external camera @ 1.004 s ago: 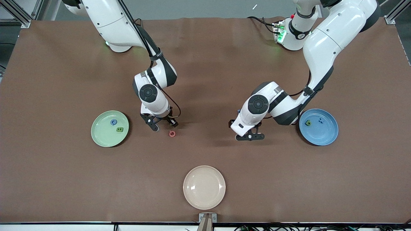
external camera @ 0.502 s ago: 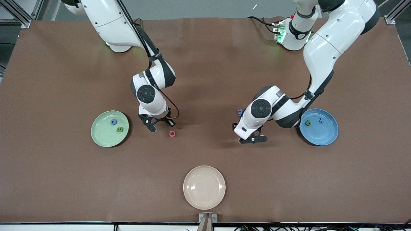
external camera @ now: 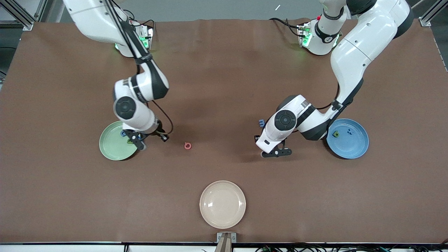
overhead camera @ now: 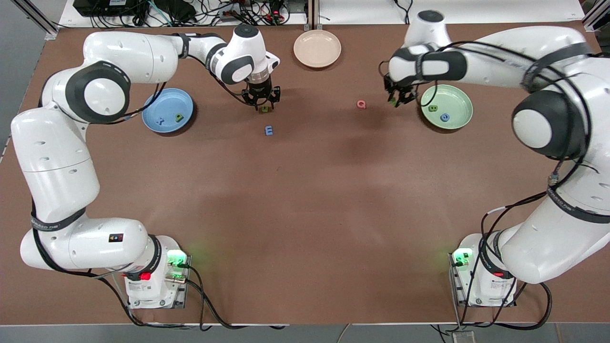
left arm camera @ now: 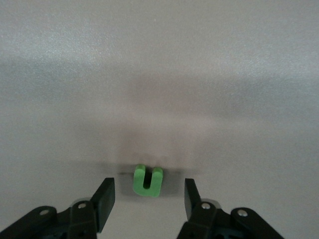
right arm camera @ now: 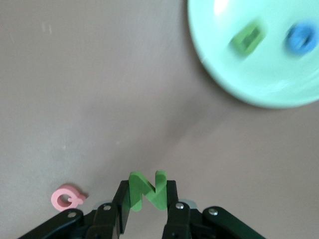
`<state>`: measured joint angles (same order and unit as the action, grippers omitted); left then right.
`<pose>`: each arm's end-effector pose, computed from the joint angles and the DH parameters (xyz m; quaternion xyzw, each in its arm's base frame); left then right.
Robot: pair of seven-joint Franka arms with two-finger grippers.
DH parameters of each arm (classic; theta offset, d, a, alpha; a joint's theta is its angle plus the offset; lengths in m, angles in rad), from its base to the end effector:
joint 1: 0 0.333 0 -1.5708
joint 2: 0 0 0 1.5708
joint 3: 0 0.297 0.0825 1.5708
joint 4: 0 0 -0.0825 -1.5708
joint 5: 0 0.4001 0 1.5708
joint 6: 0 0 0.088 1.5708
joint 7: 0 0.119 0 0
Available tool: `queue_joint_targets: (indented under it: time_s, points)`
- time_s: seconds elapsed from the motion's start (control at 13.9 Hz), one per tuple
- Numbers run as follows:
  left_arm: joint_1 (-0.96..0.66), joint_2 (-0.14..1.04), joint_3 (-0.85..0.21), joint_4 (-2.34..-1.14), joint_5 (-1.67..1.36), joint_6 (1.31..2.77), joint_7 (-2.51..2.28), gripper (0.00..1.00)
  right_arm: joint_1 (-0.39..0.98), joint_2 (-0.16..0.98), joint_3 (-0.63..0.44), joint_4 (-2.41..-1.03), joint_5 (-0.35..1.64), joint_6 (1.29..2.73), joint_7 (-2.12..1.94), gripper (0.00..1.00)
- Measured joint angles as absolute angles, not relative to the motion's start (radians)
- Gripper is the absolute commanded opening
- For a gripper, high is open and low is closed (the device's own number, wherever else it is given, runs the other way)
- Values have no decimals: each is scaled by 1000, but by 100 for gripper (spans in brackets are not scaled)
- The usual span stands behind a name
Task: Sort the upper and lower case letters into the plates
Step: 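Release the u with the left gripper while the right gripper drops the N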
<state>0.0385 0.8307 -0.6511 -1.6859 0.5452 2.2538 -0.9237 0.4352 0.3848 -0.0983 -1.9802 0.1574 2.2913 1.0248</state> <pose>0.5691 -0.3439 0.1479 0.9981 0.0458 -0.0402 0.0066 0.5708 0.2055 0.2258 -0.9217 0.3844 0.0516 0.0080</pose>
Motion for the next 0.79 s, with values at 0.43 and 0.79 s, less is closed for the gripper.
queue_joint_targets:
  time_s: [0.43, 0.79]
  points:
    - [38, 841, -647, -1686, 547, 2255, -924, 32, 248, 320, -102, -2070, 114, 2272, 772, 0]
    - [38, 841, -647, -1682, 547, 2255, -934, 13, 106, 321, -102, -2163, 77, 2430, 577, 0]
